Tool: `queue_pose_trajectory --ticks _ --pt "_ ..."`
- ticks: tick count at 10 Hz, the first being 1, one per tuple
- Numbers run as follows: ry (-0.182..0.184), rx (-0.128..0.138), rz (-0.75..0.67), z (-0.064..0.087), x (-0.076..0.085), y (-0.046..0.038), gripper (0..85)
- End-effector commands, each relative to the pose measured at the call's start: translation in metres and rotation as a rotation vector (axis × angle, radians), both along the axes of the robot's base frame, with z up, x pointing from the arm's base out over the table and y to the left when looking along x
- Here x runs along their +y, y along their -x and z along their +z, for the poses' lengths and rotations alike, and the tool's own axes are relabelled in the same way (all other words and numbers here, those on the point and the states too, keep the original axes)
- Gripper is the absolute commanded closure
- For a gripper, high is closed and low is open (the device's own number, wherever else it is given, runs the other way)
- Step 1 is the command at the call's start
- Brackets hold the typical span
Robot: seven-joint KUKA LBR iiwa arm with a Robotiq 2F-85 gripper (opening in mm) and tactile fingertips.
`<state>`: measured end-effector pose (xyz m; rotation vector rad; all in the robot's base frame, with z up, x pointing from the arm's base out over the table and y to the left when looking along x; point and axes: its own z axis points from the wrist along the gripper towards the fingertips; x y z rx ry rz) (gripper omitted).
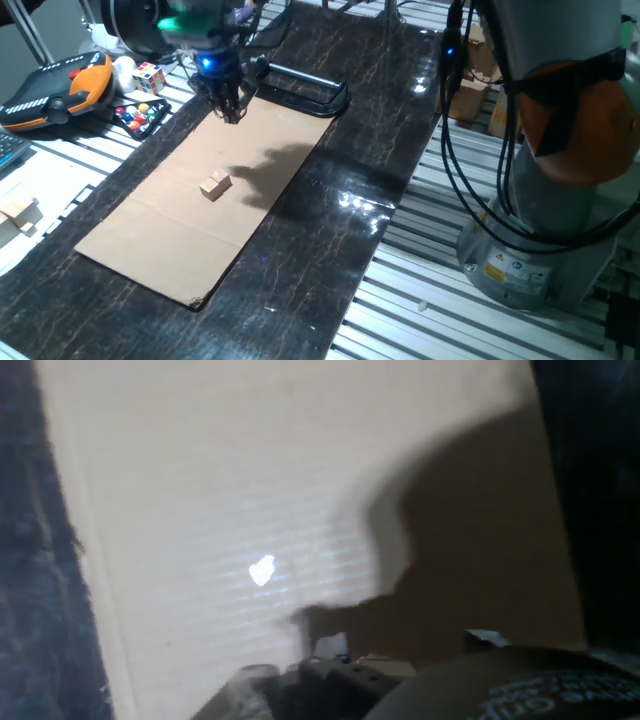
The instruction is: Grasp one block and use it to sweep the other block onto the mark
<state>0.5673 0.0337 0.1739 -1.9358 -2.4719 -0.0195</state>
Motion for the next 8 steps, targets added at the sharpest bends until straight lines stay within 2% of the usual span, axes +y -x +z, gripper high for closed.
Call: queue_pose_trajectory --ticks 1,2,4,8 --pt "-0.013 -0.001 0.139 0.0013 -0.0024 0.0025 84.0" --pt "-0.019 -0.002 0.168 0.0021 -0.0031 0.0043 84.0" --pt "0.002 0.007 0.295 0.0032 -0.0019 0.0074 84.0" --pt "-0.021 0.005 0.394 0.0038 -0.0012 0.0095 84.0"
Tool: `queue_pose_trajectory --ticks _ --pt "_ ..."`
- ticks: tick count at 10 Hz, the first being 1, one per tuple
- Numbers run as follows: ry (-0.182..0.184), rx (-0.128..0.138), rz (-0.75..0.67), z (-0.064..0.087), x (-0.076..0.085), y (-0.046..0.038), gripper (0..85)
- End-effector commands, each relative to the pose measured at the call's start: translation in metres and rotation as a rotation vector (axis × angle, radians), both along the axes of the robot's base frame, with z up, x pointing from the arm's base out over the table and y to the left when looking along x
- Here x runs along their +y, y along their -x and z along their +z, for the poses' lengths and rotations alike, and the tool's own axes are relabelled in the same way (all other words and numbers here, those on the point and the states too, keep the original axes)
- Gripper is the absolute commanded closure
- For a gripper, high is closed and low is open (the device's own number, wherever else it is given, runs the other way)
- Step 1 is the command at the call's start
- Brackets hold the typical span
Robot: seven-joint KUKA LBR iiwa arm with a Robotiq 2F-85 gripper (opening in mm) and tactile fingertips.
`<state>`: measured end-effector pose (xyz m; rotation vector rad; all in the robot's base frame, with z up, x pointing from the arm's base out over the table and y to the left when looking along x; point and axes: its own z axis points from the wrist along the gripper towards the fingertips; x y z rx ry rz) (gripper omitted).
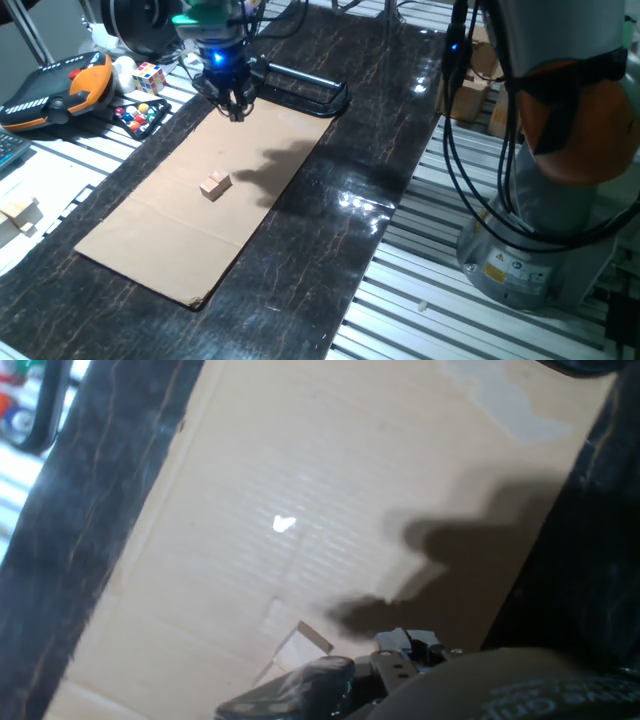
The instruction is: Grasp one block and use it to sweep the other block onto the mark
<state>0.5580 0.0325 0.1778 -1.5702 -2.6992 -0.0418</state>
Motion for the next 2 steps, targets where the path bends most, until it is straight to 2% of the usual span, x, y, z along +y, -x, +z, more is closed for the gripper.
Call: queue_pose_trajectory --ticks 1,2 --pt "0.000 -0.002 0.125 -0.0001 0.0005 0.0003 84.0" --pt "0.003 -0.004 0.131 0.0000 0.0003 0.0002 84.0"
